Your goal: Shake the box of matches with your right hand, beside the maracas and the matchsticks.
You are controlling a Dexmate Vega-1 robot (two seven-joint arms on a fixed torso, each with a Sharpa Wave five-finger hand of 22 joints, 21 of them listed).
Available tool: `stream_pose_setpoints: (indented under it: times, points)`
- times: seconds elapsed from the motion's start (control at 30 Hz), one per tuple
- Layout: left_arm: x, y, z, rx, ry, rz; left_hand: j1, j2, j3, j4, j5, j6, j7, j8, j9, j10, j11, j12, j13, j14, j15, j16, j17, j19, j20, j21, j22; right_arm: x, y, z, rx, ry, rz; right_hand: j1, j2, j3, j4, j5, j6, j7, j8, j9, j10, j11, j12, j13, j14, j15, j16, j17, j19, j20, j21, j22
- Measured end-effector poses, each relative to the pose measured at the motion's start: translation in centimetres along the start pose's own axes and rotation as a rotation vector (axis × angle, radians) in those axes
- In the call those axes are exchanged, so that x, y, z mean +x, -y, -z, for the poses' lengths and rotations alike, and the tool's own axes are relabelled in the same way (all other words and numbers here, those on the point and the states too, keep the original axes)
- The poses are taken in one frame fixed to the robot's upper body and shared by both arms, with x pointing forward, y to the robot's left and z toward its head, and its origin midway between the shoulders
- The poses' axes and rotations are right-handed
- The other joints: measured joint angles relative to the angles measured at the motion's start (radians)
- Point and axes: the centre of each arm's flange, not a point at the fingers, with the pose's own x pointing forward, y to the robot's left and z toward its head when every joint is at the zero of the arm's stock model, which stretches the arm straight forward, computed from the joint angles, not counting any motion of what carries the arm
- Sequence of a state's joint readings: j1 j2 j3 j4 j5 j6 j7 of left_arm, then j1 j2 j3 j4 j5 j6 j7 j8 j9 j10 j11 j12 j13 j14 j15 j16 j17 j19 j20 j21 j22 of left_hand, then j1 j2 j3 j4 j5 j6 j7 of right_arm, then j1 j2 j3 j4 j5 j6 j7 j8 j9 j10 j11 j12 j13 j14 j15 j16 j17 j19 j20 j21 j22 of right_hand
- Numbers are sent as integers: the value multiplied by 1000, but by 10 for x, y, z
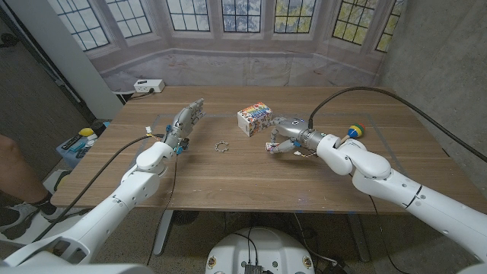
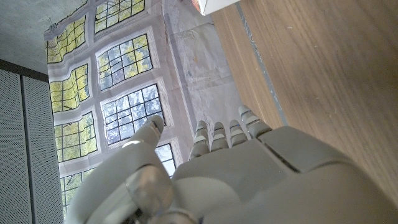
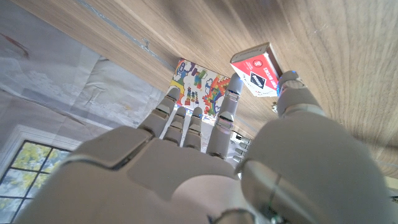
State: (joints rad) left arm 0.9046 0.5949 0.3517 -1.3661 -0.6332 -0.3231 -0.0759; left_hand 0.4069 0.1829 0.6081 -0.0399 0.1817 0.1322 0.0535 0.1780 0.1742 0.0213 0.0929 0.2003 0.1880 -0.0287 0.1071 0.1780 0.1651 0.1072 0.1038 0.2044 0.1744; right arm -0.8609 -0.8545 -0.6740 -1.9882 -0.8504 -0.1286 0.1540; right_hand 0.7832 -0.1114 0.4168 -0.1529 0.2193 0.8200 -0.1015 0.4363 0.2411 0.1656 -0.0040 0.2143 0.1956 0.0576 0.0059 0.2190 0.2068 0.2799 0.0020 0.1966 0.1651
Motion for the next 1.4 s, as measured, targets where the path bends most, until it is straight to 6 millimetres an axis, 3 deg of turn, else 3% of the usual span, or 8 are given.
stream_pose_setpoints:
  times: [0.77, 1.4]
  points:
    - [1, 1, 2, 2, -7, -3, 5, 5, -4, -4, 0, 0, 0, 0, 0, 0, 0, 0, 0, 0, 0, 0, 0, 0, 0, 0, 0, -2, 18, 6, 94, -52, 78, 0, 0, 0, 0, 0, -4, 4, -1, -4, 9, -2, 0, 0, 5, 5, 0, 0, 0, 0, 0, 0]
    - [4, 3, 3, 2, -13, 0, 5, 5, -4, -4, 0, 5, 5, 0, 0, 0, 0, 0, 0, 0, 0, 0, 0, 0, 0, 0, 0, 1, 20, 13, 159, -92, 112, 4, 4, 0, 0, 0, -4, 4, -1, -5, 9, -2, -4, 0, 9, 9, 0, -2, 7, 7, -5, 0]
